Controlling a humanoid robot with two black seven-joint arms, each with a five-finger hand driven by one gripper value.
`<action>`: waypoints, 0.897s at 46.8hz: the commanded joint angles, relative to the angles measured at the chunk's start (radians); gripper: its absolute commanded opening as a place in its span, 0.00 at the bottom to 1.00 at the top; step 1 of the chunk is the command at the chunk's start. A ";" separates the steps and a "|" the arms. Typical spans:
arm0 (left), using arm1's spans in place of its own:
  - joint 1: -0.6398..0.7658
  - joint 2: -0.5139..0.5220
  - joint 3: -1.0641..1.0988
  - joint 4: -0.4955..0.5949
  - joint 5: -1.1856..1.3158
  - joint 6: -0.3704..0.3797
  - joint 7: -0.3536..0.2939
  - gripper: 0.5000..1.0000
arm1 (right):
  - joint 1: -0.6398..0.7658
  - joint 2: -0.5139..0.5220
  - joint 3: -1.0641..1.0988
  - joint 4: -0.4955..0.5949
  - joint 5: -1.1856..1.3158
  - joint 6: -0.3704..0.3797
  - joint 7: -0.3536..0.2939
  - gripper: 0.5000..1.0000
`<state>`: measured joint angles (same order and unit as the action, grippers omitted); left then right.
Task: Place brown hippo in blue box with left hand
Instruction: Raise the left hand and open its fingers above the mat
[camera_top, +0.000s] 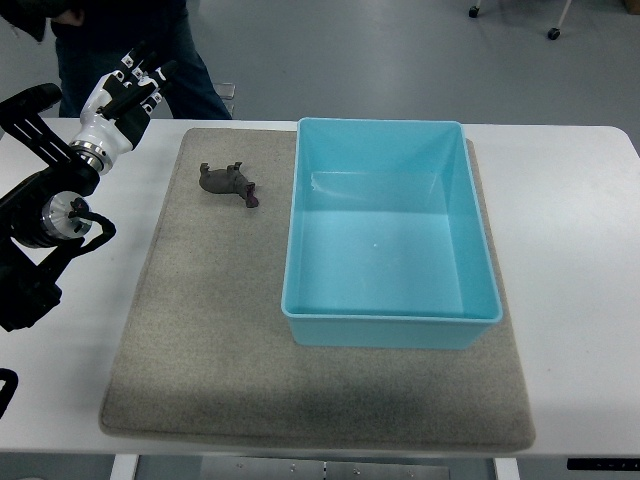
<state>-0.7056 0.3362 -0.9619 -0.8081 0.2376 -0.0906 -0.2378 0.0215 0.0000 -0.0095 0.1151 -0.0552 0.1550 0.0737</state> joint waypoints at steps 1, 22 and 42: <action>0.000 0.000 0.002 -0.003 0.008 0.002 0.002 0.99 | 0.000 0.000 0.000 0.000 0.000 0.000 0.000 0.87; -0.026 0.014 0.000 -0.005 -0.006 -0.014 0.000 0.99 | 0.000 0.000 0.000 0.000 0.000 0.000 0.000 0.87; -0.023 0.018 -0.012 0.000 -0.001 -0.028 -0.003 0.99 | 0.000 0.000 0.000 0.000 0.000 0.000 0.000 0.87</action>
<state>-0.7289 0.3538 -0.9735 -0.8069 0.2301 -0.1184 -0.2403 0.0215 0.0000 -0.0092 0.1150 -0.0552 0.1549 0.0736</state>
